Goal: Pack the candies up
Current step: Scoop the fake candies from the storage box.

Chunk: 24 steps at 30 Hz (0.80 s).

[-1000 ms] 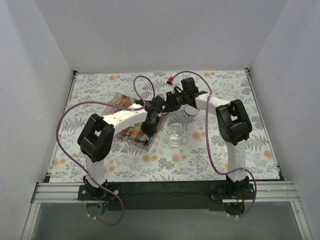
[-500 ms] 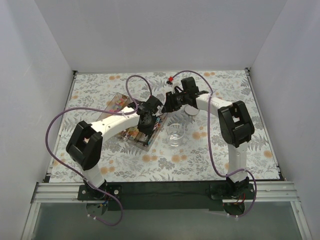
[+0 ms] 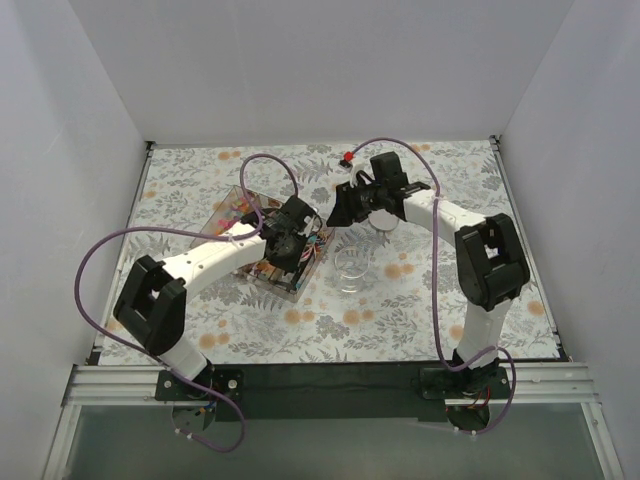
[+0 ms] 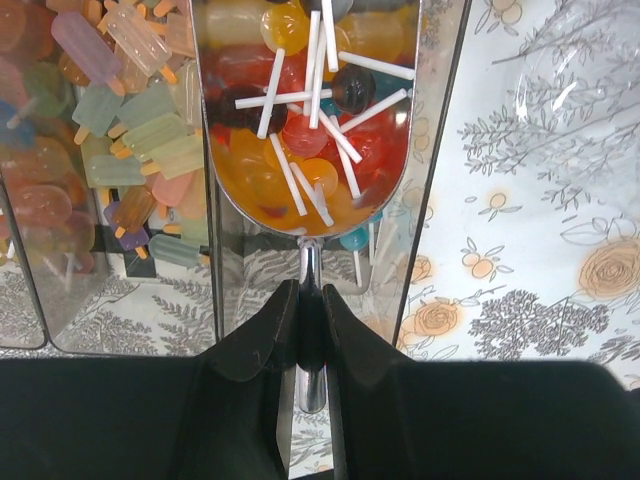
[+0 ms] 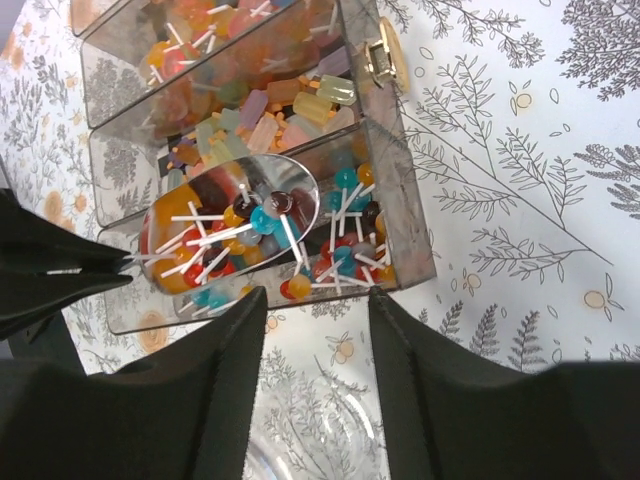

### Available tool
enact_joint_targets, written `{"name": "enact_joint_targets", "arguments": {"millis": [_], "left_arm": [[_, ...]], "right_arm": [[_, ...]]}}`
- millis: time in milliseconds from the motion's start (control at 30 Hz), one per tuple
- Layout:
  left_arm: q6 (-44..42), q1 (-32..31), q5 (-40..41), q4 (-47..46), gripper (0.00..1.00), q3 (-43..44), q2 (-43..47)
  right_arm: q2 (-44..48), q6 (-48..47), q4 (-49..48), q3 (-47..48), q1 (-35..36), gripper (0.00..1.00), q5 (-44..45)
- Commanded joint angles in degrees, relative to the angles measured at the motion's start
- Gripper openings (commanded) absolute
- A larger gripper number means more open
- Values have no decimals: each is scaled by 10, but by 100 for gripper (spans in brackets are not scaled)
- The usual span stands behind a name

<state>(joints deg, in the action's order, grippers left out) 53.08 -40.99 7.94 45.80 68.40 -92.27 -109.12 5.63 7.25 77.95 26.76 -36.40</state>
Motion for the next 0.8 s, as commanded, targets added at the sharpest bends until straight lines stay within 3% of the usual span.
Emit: {"name": "enact_joint_targets", "arguments": {"millis": [0, 267, 500, 767], "left_arm": [[-32, 1, -8, -15, 0, -5, 53], [-75, 1, -61, 23, 0, 23, 85], [-108, -7, -119, 71, 0, 54, 101], [-133, -48, -111, 89, 0, 66, 107]], "right_arm": [[65, -11, 18, -21, -1, 54, 17], [173, -15, 95, -87, -15, 71, 91], [297, 2, 145, -169, -24, 72, 150], [402, 21, 148, -261, -28, 72, 207]]}}
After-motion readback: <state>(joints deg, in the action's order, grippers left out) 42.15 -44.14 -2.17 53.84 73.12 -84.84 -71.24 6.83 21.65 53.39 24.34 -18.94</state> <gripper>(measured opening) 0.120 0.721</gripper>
